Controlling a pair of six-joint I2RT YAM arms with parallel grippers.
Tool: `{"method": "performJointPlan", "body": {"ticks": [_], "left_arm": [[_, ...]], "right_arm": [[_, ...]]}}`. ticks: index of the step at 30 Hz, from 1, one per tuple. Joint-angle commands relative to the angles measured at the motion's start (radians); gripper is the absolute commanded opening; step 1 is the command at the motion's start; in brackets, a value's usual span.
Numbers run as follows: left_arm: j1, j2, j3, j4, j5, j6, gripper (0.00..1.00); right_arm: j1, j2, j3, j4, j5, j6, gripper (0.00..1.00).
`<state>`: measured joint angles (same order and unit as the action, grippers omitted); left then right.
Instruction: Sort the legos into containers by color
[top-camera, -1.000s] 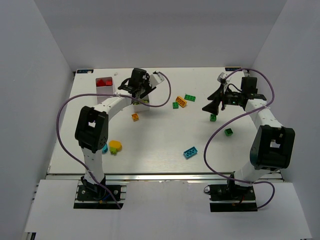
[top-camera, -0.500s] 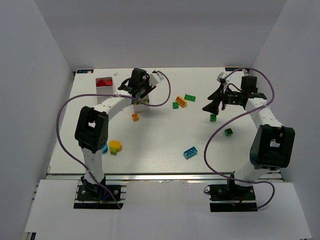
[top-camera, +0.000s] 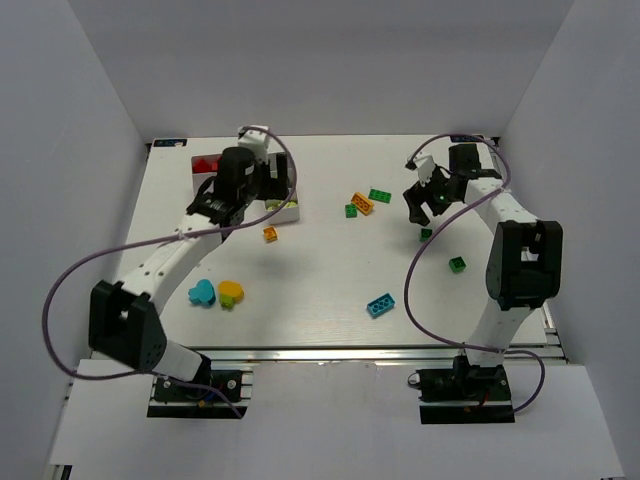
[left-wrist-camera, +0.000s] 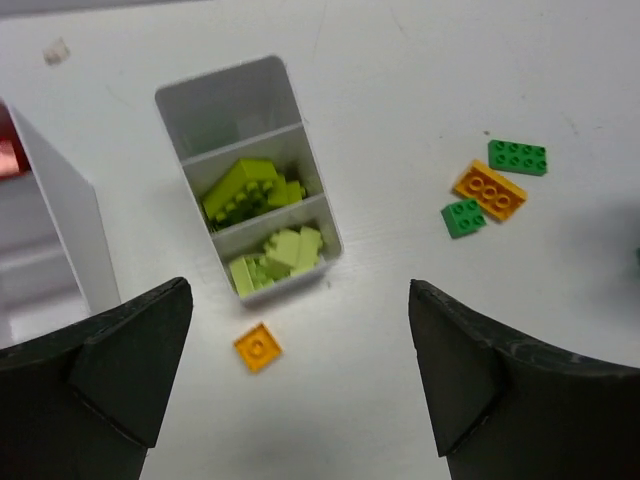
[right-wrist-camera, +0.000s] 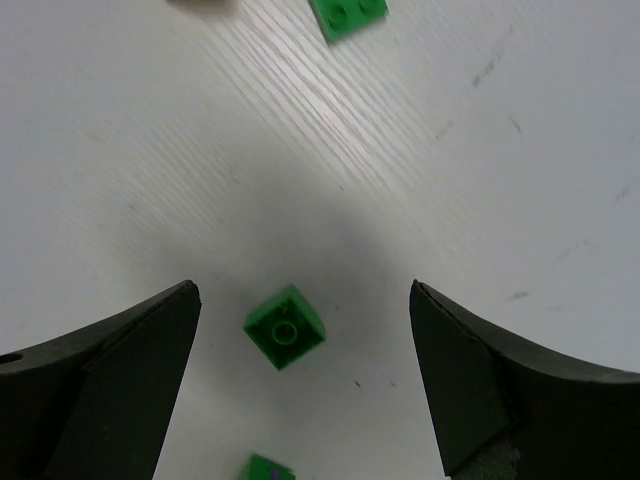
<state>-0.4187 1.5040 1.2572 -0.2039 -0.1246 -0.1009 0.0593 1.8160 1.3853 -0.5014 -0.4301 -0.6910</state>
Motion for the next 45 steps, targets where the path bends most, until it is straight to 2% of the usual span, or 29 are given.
{"method": "performJointPlan", "body": {"ticks": [1, 3, 5, 8, 11, 16, 24, 34, 37, 40, 41, 45], "left_arm": [[0.011, -0.126, -0.134, -0.005, 0.028, -0.270, 0.98], [0.012, -0.208, -0.226, 0.000, 0.046, -0.342, 0.98], [0.012, -0.254, -0.303, -0.002, 0.054, -0.396, 0.98], [0.012, -0.329, -0.379, -0.031, 0.046, -0.448, 0.98], [0.012, -0.395, -0.429, -0.054, 0.036, -0.497, 0.98], [0.014, -0.490, -0.473, -0.060, -0.009, -0.548, 0.98], [0.014, -0.493, -0.461, -0.124, -0.037, -0.576, 0.98], [0.014, -0.551, -0.521, -0.147, -0.052, -0.620, 0.98], [0.014, -0.559, -0.525, -0.152, -0.053, -0.626, 0.98], [0.014, -0.570, -0.528, -0.154, -0.060, -0.634, 0.98], [0.014, -0.573, -0.529, -0.155, -0.064, -0.634, 0.98], [0.014, -0.584, -0.529, -0.167, -0.078, -0.634, 0.98]], "right_arm": [[0.005, 0.019, 0.031, -0.061, 0.260, -0.022, 0.89], [0.005, 0.020, 0.031, -0.094, 0.257, -0.066, 0.89], [0.004, -0.004, 0.029, -0.185, 0.178, -0.229, 0.89], [0.002, -0.038, -0.008, -0.229, 0.096, -0.426, 0.89], [0.004, -0.009, 0.006, -0.261, 0.070, -0.543, 0.85], [0.002, 0.095, 0.112, -0.345, 0.045, -0.603, 0.76], [0.004, 0.137, 0.104, -0.361, 0.057, -0.725, 0.74], [0.010, 0.184, 0.067, -0.252, 0.122, -0.665, 0.72], [0.010, 0.198, 0.072, -0.246, 0.129, -0.662, 0.66], [0.010, 0.200, 0.086, -0.258, 0.125, -0.660, 0.47], [0.010, 0.197, 0.093, -0.265, 0.117, -0.660, 0.32], [0.019, 0.158, 0.130, -0.301, 0.007, -0.644, 0.22]]}}
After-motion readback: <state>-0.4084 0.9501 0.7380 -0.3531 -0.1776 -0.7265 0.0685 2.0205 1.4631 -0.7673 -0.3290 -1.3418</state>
